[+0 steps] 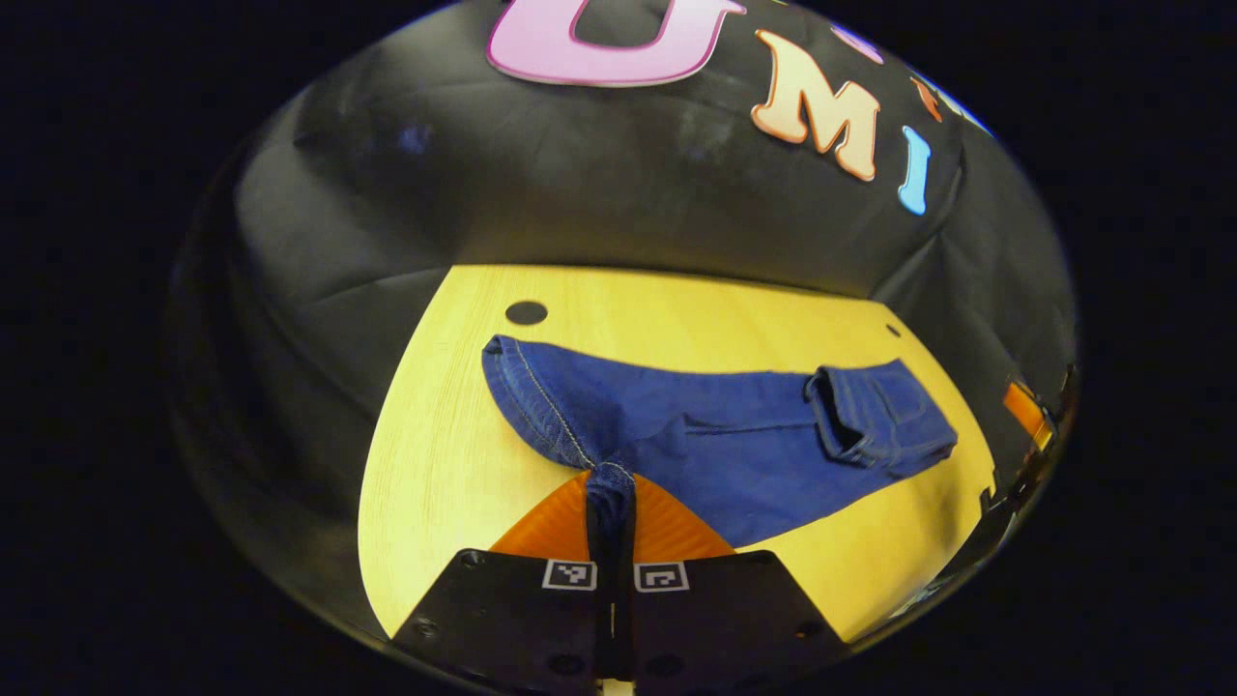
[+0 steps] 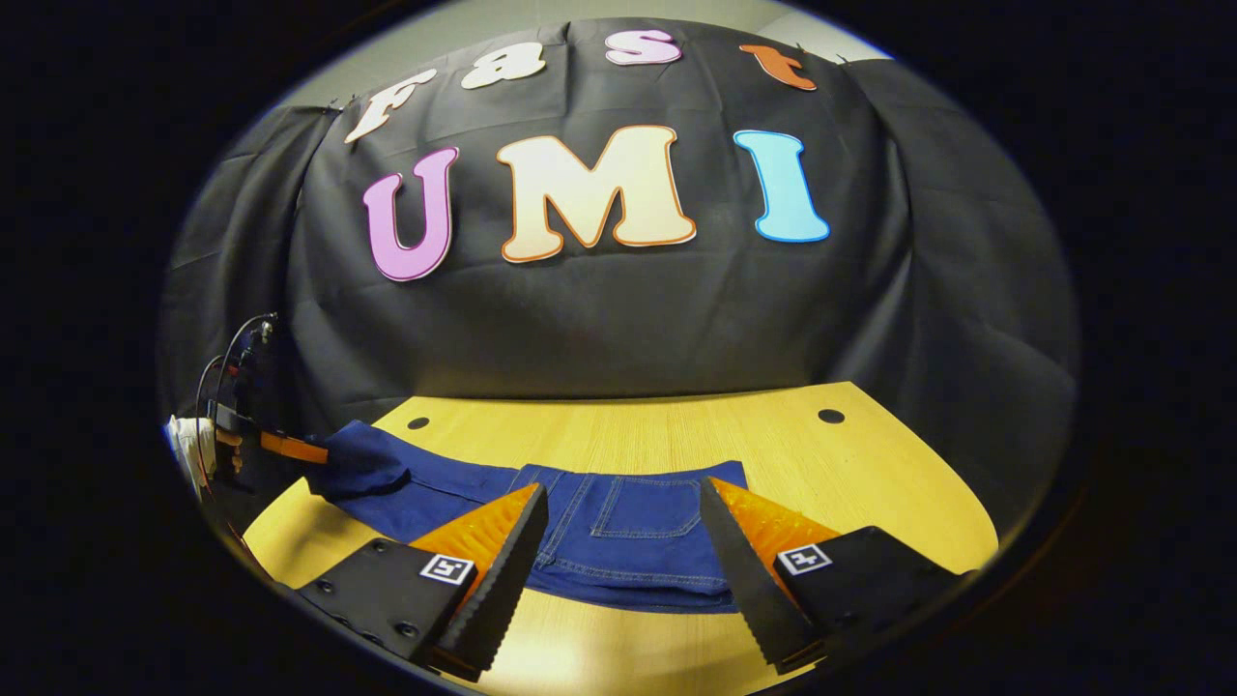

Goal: Grasp the waist and the cuffs of the jeans and fold them to make the two legs overlap; first hold the waist and fold one-third of the jeans toward the cuffs, then hold the cuffs and fold the remaining one-third in the same direction to finish folding.

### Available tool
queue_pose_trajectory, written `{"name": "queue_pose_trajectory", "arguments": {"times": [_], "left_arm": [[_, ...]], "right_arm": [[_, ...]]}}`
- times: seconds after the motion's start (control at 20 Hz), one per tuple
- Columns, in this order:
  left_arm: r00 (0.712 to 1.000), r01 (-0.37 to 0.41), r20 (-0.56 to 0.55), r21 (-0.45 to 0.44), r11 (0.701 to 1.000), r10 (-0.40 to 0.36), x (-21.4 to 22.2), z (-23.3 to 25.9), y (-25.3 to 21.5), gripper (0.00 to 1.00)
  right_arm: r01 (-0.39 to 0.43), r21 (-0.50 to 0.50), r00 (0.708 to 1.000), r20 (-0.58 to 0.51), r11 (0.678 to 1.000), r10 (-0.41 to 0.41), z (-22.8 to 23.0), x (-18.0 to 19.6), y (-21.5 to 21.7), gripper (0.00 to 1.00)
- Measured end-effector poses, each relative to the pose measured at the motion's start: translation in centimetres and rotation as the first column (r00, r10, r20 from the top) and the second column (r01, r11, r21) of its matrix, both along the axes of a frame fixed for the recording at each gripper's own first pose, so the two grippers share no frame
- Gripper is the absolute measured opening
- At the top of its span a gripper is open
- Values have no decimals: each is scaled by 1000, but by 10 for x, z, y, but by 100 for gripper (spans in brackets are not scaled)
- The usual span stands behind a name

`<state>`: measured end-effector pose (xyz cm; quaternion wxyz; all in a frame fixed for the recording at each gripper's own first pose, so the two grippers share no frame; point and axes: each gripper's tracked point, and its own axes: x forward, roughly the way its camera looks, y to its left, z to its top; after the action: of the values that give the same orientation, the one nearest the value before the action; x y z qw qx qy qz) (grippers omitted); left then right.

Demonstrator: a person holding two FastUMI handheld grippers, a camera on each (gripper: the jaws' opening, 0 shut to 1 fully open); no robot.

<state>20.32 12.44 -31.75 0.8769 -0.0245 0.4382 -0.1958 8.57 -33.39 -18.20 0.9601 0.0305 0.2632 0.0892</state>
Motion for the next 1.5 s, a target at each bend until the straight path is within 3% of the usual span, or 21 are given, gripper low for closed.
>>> {"name": "queue_pose_trajectory", "arguments": {"times": [0.45, 0.8, 1.1, 1.15, 1.2, 1.35, 1.4, 1.45, 1.5], "left_arm": [[997, 6, 71, -147, 989, 5, -3, 72, -127, 0], [992, 96, 97, -215, 972, -76, -10, 88, -231, 0], [983, 176, 94, -264, 948, -156, -16, 79, -307, 0], [981, 188, 93, -282, 941, -169, -19, 76, -320, 0], [980, 195, 91, -300, 934, -176, -21, 73, -332, 0], [979, 202, 56, -326, 924, -195, -31, 50, -366, 0], [980, 199, 39, -330, 923, -197, -34, 39, -376, 0], [977, 207, 20, -329, 921, -213, -42, 27, -386, 0], [974, 215, 8, -324, 921, -225, -48, 17, -394, 0]], "right_arm": [[9, 83, 1000, -8, 997, -8, 21, 3, -72, 98], [44, 87, 999, 1, 995, -45, 31, -2, -135, 98], [78, 59, 997, -4, 995, -78, 33, -15, -180, 98], [84, 53, 996, -8, 995, -84, 31, -18, -186, 92], [90, 47, 996, -12, 995, -89, 31, -20, -193, 98], [102, 34, 995, -23, 994, -101, 29, -27, -210, 98], [104, 28, 994, -27, 994, -103, 28, -29, -215, 92], [104, 23, 994, -31, 994, -103, 26, -31, -220, 98], [103, 18, 994, -35, 995, -102, 26, -33, -223, 98]]}}
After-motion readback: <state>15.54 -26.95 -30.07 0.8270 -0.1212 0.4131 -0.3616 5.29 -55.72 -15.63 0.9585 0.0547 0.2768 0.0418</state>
